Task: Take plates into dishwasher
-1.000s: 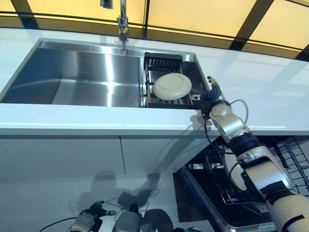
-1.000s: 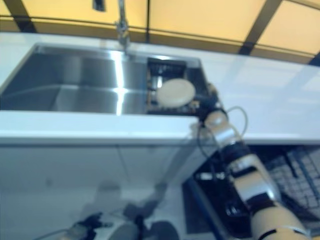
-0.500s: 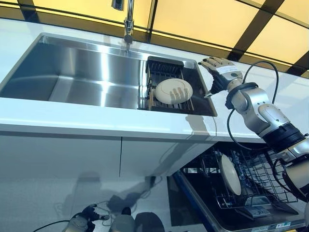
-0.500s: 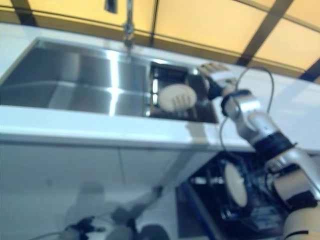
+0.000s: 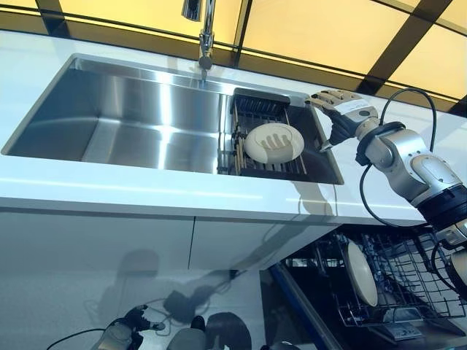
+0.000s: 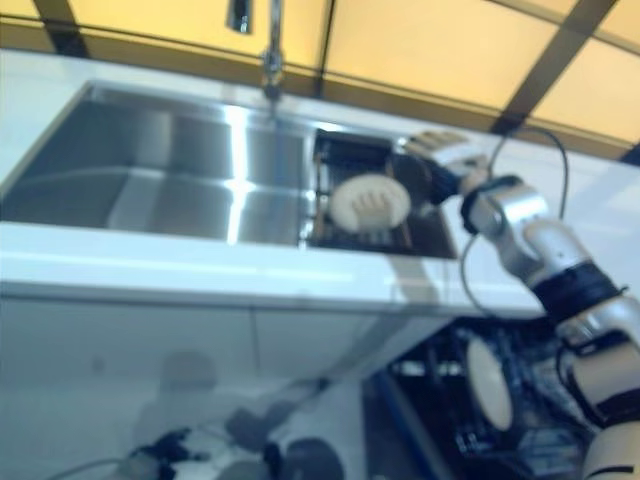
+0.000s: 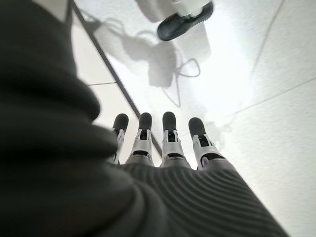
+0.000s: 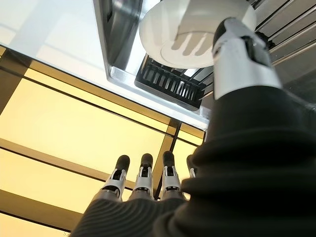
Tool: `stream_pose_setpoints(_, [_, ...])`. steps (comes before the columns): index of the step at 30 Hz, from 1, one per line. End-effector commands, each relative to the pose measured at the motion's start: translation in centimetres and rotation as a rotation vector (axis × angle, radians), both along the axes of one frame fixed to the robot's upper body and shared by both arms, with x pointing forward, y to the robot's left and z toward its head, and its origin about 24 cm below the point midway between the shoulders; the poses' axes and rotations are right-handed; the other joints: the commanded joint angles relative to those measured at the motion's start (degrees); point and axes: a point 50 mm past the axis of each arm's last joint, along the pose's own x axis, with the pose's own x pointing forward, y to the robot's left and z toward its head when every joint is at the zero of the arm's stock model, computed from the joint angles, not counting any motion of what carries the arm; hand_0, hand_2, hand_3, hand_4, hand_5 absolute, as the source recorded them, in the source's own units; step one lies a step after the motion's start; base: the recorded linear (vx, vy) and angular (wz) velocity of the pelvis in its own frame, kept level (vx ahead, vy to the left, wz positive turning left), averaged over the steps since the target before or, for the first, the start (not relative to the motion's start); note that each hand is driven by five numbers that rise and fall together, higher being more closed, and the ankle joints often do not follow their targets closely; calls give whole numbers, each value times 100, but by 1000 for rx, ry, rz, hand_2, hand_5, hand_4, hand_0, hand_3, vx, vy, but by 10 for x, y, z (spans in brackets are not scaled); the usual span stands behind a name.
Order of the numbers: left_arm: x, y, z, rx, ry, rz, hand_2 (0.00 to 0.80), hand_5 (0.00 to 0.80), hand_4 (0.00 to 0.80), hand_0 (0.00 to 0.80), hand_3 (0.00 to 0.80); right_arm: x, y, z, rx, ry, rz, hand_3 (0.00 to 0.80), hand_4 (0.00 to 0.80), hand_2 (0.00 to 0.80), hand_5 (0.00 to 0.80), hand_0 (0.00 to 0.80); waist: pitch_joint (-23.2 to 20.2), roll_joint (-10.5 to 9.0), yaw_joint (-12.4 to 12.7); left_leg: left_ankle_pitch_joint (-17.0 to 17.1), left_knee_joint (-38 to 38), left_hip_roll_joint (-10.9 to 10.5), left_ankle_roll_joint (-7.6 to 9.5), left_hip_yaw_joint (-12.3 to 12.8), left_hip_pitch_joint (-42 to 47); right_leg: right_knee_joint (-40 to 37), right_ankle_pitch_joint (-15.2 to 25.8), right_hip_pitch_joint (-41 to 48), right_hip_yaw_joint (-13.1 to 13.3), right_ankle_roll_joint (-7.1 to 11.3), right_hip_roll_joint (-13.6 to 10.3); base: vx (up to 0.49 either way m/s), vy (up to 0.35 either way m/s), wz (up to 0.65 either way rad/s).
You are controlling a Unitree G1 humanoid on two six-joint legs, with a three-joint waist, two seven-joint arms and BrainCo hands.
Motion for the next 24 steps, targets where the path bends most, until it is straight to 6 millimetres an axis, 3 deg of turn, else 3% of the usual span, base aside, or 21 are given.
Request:
stream_pose_setpoints(1, [-7, -2, -3, 15, 27, -38, 0, 0, 0, 0, 0, 1, -15, 31, -25, -71, -52, 0, 0, 0, 0, 0, -342, 26, -14, -692, -423, -298, 101, 51, 21, -976, 356, -419, 788, -164, 482, -13, -183, 33])
stream_pose_setpoints(3, [-8, -3, -5, 18, 31, -42, 0, 0, 0, 0, 0, -1, -20, 29, -38, -57, -65, 0, 0, 0, 0, 0, -340, 29, -93, -658, -418, -357, 81, -118, 19, -1412, 593, -599, 1163, -76, 695, 12, -165, 44])
stream_pose_setpoints(7, [-9, 1, -3, 24, 29, -22, 0, 0, 0, 0, 0, -6, -26, 24, -49, -28, -71, 0, 0, 0, 0, 0, -194, 36, -147, -688, -358, -366, 74, -287, 203, -1323, 721, -732, 1242, -59, 792, 81, -195, 62])
stream_pose_setpoints(9, [-6, 6, -1, 28, 16, -18, 0, 0, 0, 0, 0, -8, -33, 20, -41, -19, -91, 0, 0, 0, 0, 0, -259, -26, -231, -716, -349, -373, 83, -452, 218, -1461, 724, -483, 1482, -99, 826, 171, -314, 75])
stream_pose_setpoints(15, [-4, 6, 1, -4, -10, 9, 0, 0, 0, 0, 0, -14, -29, 19, -15, -26, -69, 0, 0, 0, 0, 0, -351, -30, -239, -606, -618, -206, -154, -405, 313, -1736, 479, 53, 1225, -263, 822, 137, -271, 65])
stream_pose_setpoints(24, [-13, -17, -7, -76, -43, 8, 0, 0, 0, 0, 0, -20, -14, 19, -61, -2, -23, 0, 0, 0, 0, 0, -309, 94, -295, -626, -592, -107, -301, -210, 328, -1949, 304, 301, 1257, -464, 882, 74, -106, 3])
